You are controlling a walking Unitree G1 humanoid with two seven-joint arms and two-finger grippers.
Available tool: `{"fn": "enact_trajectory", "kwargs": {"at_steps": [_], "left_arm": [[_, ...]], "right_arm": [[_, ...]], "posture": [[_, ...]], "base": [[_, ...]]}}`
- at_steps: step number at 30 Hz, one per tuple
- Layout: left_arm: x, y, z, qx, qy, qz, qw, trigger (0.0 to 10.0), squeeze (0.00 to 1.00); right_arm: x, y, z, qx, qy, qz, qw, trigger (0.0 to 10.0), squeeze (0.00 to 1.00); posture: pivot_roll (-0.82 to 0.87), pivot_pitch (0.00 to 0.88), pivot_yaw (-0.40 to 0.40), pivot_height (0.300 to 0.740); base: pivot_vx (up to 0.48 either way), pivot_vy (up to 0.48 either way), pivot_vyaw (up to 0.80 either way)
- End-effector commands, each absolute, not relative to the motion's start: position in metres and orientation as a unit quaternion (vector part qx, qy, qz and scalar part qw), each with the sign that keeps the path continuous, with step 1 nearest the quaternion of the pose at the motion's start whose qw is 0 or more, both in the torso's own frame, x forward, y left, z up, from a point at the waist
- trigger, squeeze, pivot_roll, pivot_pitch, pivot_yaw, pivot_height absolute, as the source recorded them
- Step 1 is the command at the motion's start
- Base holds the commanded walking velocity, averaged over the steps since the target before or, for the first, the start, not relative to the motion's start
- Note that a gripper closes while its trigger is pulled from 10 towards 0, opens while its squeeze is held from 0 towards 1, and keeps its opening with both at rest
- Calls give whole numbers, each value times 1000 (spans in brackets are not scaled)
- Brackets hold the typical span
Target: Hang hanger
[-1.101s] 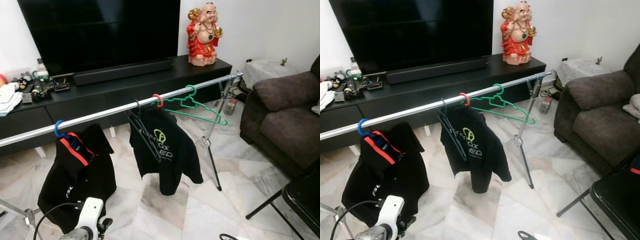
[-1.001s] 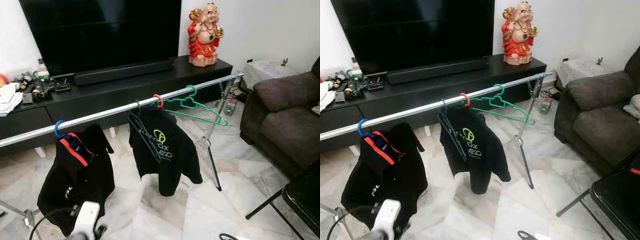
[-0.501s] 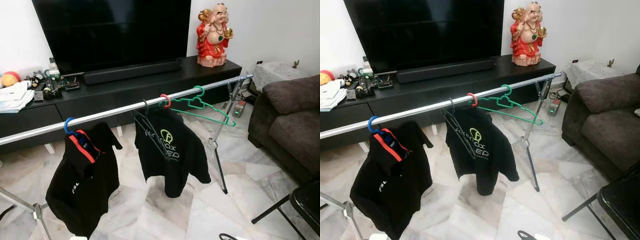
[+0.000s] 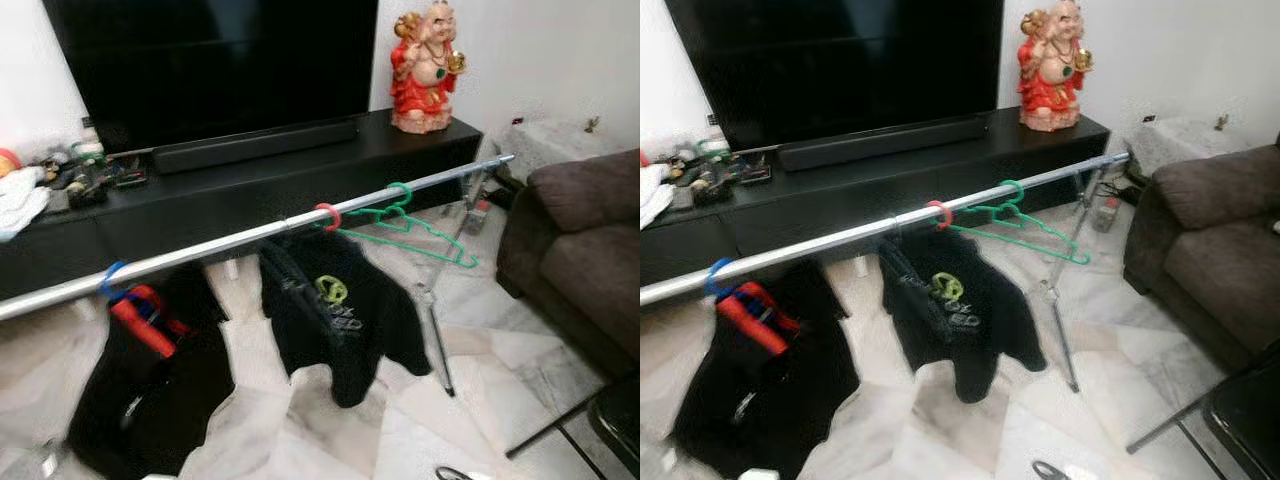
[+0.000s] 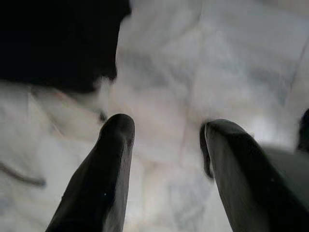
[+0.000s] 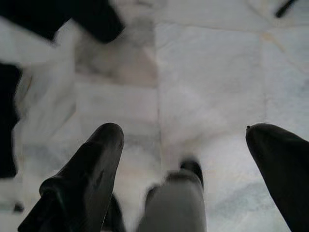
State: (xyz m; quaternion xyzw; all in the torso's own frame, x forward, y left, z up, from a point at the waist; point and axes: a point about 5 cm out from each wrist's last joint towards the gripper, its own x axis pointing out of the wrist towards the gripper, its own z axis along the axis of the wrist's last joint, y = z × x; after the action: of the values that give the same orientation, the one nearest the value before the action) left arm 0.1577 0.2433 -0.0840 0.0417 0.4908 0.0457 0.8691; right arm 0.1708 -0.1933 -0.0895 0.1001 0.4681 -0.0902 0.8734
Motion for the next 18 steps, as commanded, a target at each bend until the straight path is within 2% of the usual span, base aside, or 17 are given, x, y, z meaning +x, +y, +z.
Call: {"fn": "enact_trajectory", "kwargs": {"at_steps": [1,12,18], "left_arm": [[156,239,-86,33,494,47,868,10000,0],[155,230,-89,33,494,44,868,10000,0],[154,228,-90,30,494,45,868,10000,0]], "right_arm": [[167,-200,-90,100,468,-102,872,10000,0],[170,-201,-88,98,461,-98,877,10000,0],[171,-201,-88,99,458,-98,878,10000,0]], "posture": [[4,0,42,740],[5,0,39,740],[10,0,37,740]], "base": [[0,0,0],[0,0,0],[0,0,800]]}}
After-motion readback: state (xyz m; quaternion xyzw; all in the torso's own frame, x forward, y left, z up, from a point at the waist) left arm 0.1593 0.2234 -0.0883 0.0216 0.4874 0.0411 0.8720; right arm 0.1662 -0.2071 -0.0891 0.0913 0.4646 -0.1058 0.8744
